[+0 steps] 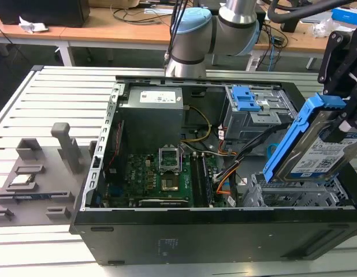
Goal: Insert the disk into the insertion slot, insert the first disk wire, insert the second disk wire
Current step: 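Insert the disk into the insertion slot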
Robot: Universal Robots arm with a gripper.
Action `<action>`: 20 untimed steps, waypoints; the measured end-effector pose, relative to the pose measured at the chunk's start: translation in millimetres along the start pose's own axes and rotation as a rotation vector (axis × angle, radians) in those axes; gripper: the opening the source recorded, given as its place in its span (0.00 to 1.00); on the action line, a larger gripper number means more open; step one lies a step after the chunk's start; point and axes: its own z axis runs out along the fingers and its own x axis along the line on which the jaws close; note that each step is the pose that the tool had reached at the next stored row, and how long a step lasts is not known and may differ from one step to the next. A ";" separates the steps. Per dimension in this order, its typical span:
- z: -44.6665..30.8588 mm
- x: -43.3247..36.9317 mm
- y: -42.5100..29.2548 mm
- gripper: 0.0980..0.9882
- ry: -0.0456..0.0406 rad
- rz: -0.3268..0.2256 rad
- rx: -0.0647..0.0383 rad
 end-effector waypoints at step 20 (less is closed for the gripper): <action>36.1 -2.8 1.2 0.30 0.0000 0.002 0.000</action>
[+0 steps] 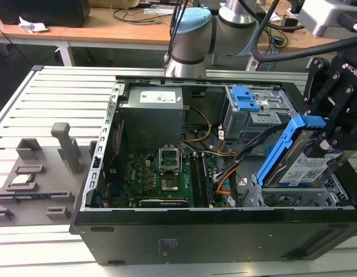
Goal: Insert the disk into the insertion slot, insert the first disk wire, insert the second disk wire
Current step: 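Insert the disk into the insertion slot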
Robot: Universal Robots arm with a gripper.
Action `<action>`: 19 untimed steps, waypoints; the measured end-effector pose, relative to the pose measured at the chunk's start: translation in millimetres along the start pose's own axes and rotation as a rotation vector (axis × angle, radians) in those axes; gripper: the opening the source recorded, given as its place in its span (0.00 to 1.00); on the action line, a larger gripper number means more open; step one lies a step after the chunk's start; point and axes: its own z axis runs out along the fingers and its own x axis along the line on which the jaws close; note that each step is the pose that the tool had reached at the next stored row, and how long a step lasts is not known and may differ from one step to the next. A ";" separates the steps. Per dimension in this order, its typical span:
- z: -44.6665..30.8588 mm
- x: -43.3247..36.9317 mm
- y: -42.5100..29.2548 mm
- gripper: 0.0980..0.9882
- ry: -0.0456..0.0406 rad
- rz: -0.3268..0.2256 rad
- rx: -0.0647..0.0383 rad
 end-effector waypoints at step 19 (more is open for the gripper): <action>25.7 0.0 -1.0 0.38 0.0001 0.000 0.000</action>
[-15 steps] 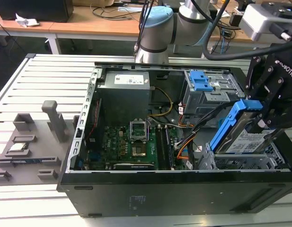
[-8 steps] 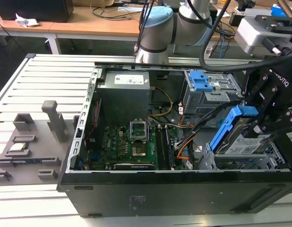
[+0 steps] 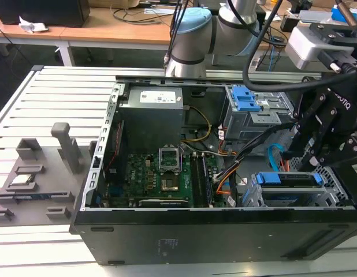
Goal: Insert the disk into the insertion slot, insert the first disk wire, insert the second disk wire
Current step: 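Insert the disk into the insertion slot, then insert the first disk wire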
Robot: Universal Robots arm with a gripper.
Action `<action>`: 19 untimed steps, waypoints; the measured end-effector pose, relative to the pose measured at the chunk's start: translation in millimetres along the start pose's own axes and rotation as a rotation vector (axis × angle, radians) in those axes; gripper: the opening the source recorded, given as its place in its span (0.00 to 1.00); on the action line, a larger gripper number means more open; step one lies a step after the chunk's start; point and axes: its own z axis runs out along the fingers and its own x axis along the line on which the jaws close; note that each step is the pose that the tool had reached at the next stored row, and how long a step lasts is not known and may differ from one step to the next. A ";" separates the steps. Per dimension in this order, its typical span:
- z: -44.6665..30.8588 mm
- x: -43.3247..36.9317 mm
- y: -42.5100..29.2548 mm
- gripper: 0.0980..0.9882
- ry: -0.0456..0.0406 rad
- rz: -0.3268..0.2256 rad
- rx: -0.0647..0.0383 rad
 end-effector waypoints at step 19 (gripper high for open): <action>1.5 0.0 -0.6 0.01 0.0000 0.000 0.000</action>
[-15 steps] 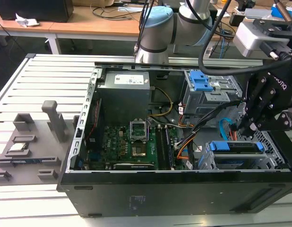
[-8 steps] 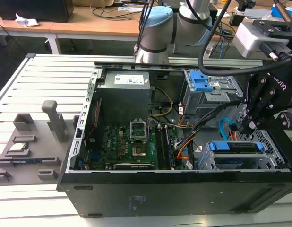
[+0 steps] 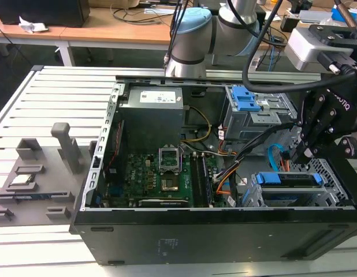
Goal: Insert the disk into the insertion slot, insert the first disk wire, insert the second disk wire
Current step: 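Insert the first disk wire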
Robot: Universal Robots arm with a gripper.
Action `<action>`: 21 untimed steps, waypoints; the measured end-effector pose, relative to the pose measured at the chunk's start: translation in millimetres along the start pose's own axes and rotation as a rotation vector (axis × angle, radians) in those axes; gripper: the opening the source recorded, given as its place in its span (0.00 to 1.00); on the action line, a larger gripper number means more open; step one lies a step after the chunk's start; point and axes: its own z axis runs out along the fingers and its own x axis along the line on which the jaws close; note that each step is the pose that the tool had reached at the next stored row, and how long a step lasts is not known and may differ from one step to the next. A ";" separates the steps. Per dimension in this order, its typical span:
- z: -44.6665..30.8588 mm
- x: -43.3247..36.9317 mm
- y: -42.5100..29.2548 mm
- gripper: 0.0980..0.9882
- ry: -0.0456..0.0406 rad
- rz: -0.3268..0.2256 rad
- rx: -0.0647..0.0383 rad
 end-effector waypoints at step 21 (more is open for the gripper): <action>23.7 -47.1 -36.4 0.22 0.0015 0.000 -0.004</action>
